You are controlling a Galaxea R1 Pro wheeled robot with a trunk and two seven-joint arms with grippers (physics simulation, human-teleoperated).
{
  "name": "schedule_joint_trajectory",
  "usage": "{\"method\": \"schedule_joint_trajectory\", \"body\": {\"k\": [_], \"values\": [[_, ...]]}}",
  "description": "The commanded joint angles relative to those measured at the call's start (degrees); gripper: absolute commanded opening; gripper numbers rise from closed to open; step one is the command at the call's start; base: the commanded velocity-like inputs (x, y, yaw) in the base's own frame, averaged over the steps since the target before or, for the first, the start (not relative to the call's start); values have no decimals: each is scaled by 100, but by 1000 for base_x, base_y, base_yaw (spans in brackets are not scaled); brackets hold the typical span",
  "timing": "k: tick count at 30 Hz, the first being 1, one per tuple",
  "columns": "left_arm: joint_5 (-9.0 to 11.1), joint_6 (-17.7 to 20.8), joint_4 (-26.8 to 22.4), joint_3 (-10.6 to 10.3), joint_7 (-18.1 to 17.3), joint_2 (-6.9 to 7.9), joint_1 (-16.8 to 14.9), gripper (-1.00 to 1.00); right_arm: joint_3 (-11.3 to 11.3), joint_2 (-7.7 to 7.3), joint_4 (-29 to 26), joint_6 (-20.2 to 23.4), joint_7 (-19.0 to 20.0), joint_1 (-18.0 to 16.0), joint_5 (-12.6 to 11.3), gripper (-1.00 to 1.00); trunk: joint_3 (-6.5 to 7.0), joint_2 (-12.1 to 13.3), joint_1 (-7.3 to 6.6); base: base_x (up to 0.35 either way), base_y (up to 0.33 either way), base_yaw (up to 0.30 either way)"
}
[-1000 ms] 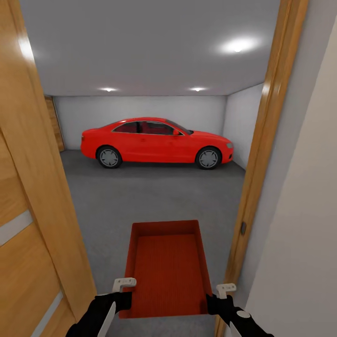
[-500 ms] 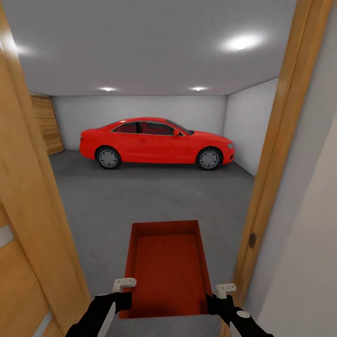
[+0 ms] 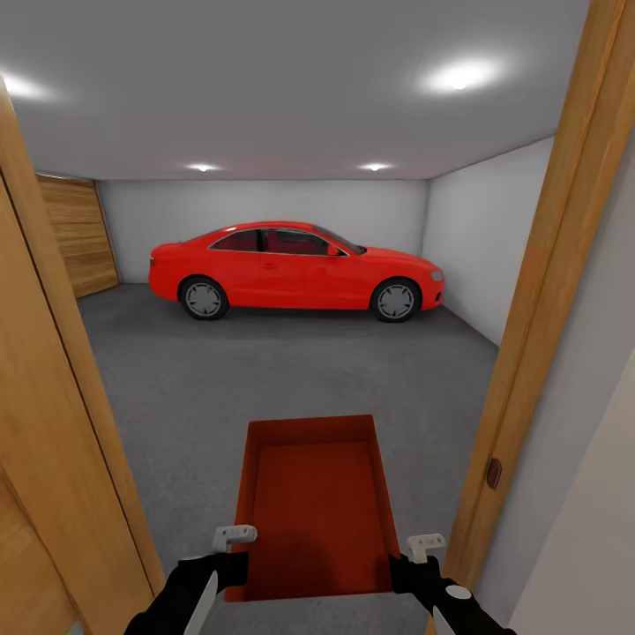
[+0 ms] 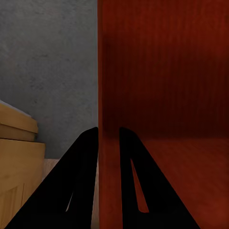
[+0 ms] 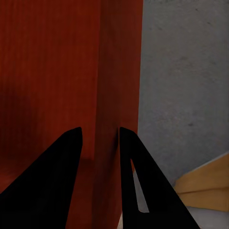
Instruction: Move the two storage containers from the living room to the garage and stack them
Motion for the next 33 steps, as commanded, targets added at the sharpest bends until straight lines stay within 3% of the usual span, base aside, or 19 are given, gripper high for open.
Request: {"method": "schedule_joint_trajectory", "body": {"k": [1, 10, 27, 33], "values": [[-147, 37, -372, 127, 0, 0, -7, -100, 156, -9, 11, -21, 402, 0, 0, -100, -13, -11, 2, 0, 0, 0], [-143, 36, -372, 127, 0, 0, -7, -100, 156, -9, 11, -21, 402, 0, -7, -100, -13, -11, 2, 29, 0, 0], [-139, 36, -371, 127, 0, -1, -8, -100, 156, -9, 11, -17, 402, 0, -7, -100, -13, -11, 2, 302, 0, 0], [-138, 30, -372, 127, 0, -2, -8, -100, 156, -10, 11, -21, 402, 0, -7, -100, -13, -11, 2, 48, 0, 0]]}}
